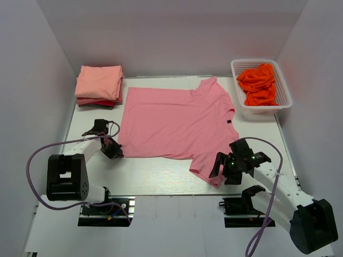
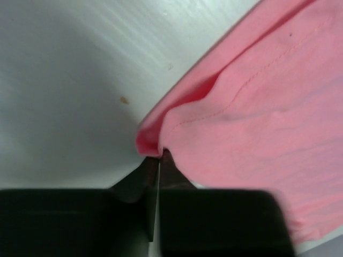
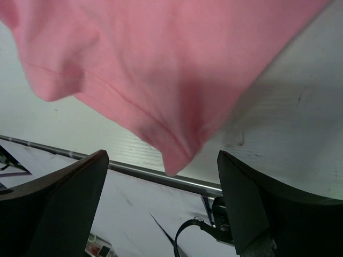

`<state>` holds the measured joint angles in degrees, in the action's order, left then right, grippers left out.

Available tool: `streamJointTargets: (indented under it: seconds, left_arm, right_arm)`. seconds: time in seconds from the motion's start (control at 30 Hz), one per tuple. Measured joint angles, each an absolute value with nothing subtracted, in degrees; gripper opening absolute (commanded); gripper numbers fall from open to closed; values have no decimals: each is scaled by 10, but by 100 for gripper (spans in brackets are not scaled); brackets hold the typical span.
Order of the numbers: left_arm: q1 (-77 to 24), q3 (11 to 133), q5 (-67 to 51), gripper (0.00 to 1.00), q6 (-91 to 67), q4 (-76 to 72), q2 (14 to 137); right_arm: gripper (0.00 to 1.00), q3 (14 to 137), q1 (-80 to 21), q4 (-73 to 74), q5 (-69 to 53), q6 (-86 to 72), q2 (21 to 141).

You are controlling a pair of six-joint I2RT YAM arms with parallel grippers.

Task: Fold and stack the t-shirts
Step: Flatten out the tshirt

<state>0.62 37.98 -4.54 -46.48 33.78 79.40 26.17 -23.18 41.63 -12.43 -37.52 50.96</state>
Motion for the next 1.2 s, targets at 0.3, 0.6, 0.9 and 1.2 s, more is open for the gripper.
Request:
streamJointTargets:
  seconds: [0.3,0.6,0.9,1.2]
  left_arm:
    - [7,387,-55,0,-457,312,806]
    - [7,452,-52,0,-445,330,815]
    - [7,607,-74,0,-429,334,905]
    - [7,794,-90,0,-427,347,1085]
  right_arm:
    - [0,239,-246,366,-151,-378,591]
    - [0,312,-234,355,-154,-393,619]
    - [0,546,-133,357,-152,-346,788]
    - [0,745,-45,365,-178,-300,934]
